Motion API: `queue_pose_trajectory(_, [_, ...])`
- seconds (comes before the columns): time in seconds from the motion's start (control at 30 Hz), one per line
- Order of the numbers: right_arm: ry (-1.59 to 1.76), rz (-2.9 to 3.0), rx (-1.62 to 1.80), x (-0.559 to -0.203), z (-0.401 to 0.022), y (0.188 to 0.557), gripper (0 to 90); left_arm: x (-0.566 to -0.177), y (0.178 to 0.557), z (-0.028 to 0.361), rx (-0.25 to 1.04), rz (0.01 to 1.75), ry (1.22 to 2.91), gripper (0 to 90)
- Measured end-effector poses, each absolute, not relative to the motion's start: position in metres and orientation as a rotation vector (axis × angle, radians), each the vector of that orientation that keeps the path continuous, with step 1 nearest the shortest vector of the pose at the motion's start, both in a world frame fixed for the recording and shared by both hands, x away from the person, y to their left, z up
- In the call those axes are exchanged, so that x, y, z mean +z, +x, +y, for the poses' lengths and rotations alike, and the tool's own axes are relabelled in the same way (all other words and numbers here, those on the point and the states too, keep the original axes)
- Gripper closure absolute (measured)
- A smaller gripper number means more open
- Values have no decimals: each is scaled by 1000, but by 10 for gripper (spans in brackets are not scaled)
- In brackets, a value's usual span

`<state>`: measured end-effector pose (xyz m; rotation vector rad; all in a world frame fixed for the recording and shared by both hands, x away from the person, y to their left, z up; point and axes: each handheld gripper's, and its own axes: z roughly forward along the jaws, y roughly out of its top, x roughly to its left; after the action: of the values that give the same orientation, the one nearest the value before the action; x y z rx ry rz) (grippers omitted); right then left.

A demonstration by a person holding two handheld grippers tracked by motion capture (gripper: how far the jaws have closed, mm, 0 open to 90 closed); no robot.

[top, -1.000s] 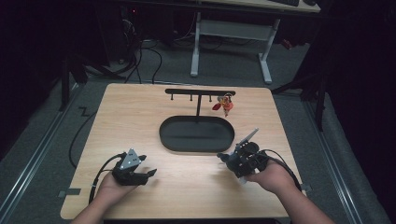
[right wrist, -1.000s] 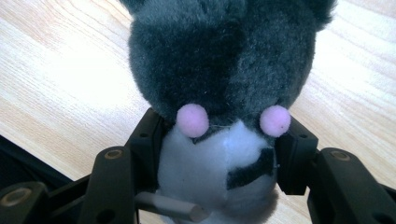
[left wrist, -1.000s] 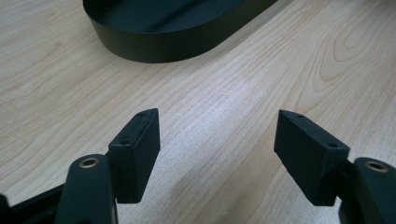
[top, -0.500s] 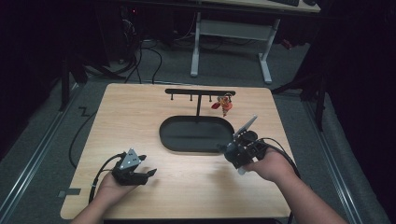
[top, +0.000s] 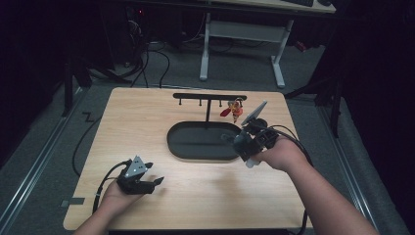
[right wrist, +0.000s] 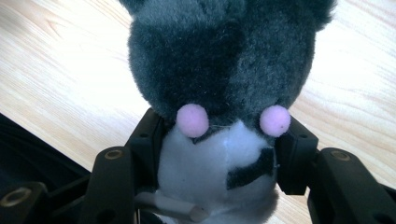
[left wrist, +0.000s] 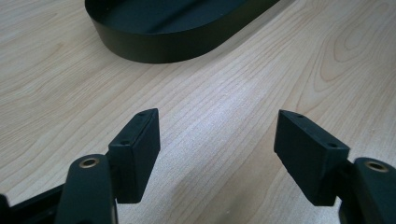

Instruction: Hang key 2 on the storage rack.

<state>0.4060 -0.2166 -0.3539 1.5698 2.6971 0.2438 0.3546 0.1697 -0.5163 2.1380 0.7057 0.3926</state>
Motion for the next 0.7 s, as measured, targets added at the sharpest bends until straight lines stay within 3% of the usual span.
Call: queue_pose_trajectory(0.7, [1586,2721,238,-321,-202,439,456,-517,356,172,390,723,2128,319])
